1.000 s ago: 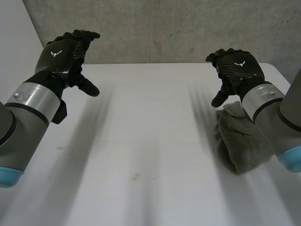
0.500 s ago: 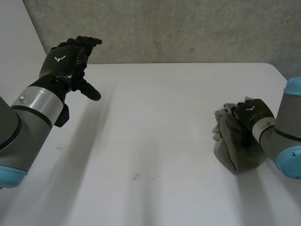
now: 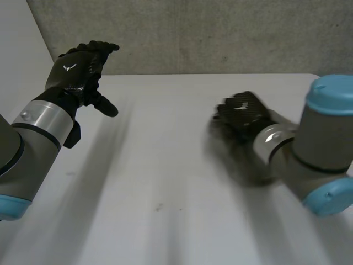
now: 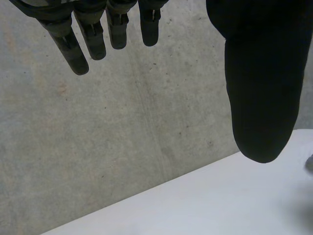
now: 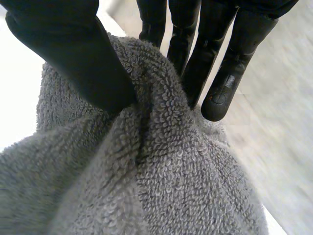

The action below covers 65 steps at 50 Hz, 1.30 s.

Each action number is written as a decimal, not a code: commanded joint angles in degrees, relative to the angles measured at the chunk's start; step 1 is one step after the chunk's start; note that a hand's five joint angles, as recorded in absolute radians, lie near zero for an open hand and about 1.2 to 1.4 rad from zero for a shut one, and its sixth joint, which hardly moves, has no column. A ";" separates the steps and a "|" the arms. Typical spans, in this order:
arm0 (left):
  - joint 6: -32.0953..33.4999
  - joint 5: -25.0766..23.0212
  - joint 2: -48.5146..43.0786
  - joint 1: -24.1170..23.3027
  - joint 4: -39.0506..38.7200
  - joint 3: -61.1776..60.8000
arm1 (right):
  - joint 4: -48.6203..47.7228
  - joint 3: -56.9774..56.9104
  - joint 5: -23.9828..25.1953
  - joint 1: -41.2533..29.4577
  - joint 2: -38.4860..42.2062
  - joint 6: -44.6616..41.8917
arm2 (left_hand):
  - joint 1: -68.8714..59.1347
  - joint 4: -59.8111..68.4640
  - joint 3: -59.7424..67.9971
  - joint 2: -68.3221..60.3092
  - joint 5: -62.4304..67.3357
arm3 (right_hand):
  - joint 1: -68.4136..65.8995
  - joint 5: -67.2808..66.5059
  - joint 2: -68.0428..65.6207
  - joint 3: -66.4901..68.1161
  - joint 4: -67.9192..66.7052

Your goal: Fold the towel.

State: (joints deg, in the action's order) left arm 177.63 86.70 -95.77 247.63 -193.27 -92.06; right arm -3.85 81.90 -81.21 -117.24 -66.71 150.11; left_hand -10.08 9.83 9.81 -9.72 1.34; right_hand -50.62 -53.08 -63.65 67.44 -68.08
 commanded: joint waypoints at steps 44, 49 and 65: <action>-0.35 0.93 -21.12 -7.69 2.10 1.45 | 12.45 -6.46 9.40 10.36 2.10 5.10 | -2.82 3.08 3.10 -3.18 1.56 | 40.62 53.08 53.65 -57.44 58.08; -0.53 0.93 -21.83 -7.69 3.95 0.75 | 17.54 -15.68 10.10 10.27 7.81 7.91 | -2.99 3.25 3.27 -3.35 1.73 | 40.62 53.08 53.65 -57.44 58.08; 0.26 0.13 -26.39 -7.69 4.83 1.62 | 31.88 -36.80 15.64 9.22 25.31 14.16 | -16.10 16.36 16.38 -16.46 14.85 | 40.62 53.08 53.65 -57.44 58.08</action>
State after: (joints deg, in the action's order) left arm 177.29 87.07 -119.60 239.95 -188.21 -91.38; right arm 24.87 48.65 -67.17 -107.69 -45.60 161.73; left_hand -18.84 18.75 18.70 -18.71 8.78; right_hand -11.68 -2.99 -12.57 12.02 -13.23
